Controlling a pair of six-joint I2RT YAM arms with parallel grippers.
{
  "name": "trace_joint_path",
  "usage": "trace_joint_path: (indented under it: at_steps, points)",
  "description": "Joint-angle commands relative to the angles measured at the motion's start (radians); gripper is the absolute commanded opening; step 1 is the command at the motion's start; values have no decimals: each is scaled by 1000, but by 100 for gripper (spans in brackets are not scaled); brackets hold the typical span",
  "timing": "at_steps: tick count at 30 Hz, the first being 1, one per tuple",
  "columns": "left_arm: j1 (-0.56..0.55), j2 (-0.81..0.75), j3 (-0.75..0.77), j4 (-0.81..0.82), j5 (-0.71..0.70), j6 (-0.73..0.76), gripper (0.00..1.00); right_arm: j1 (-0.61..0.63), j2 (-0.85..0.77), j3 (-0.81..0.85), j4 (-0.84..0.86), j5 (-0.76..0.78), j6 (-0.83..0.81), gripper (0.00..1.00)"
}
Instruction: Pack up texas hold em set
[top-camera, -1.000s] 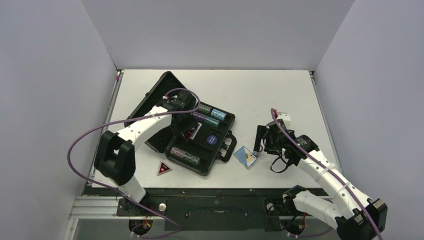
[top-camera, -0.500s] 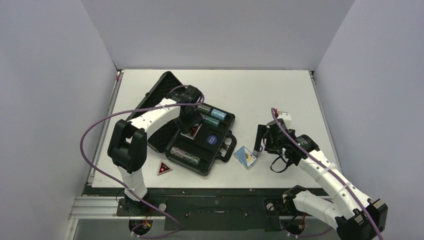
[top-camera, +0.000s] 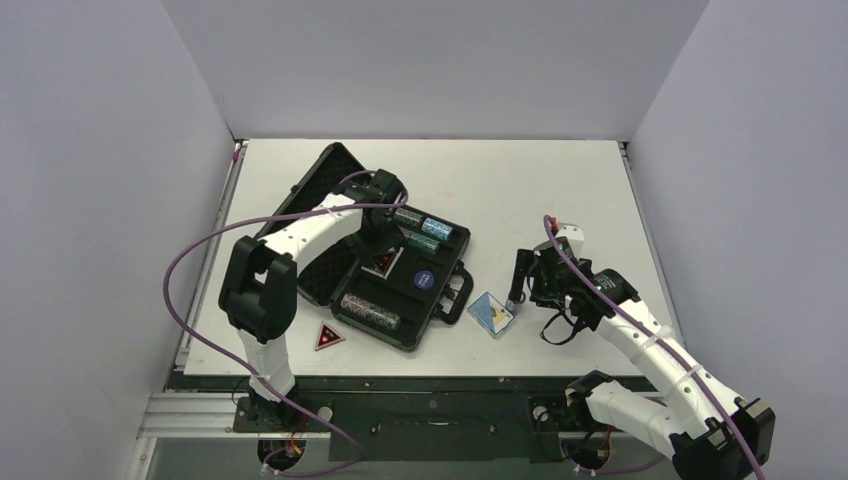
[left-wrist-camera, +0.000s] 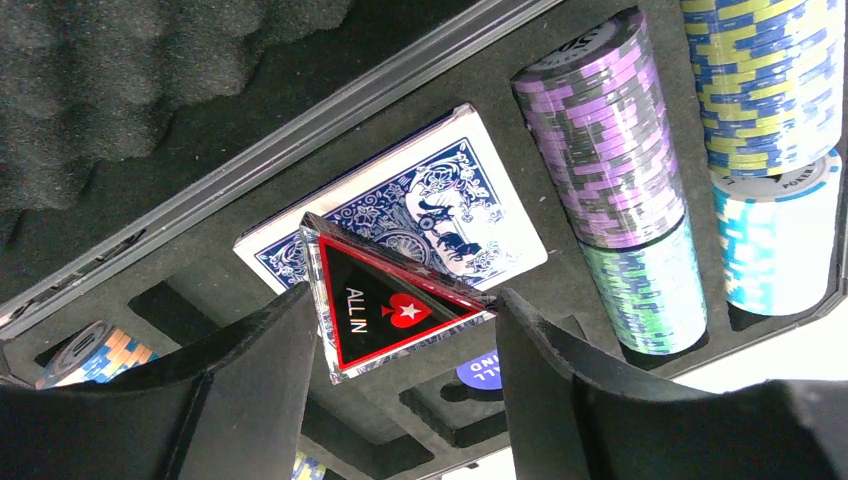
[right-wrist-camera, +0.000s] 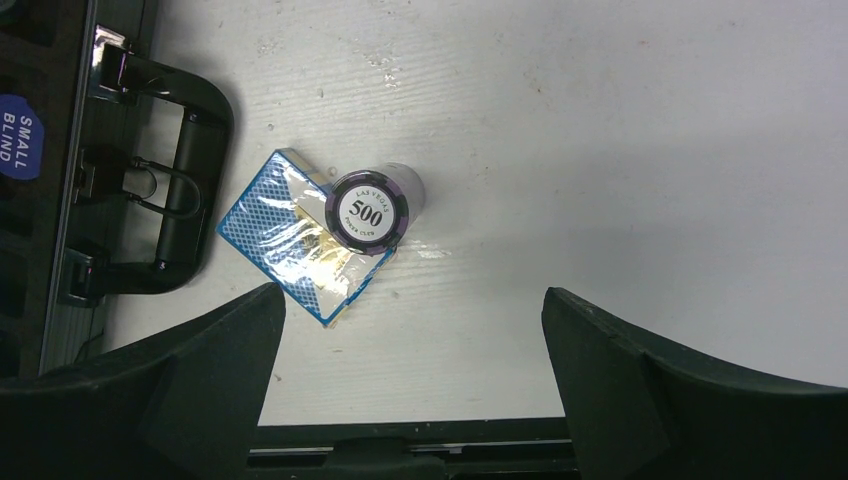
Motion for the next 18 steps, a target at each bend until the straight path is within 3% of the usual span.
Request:
trace_joint_path:
  at_steps: [1, 18]
  points:
    - [4, 21, 51, 37, 15, 28, 31, -7, -3, 28, 14, 28, -7, 96]
    - [-4, 46, 51, 52, 4, 71, 32, -8, 4, 28, 15, 26, -5, 96]
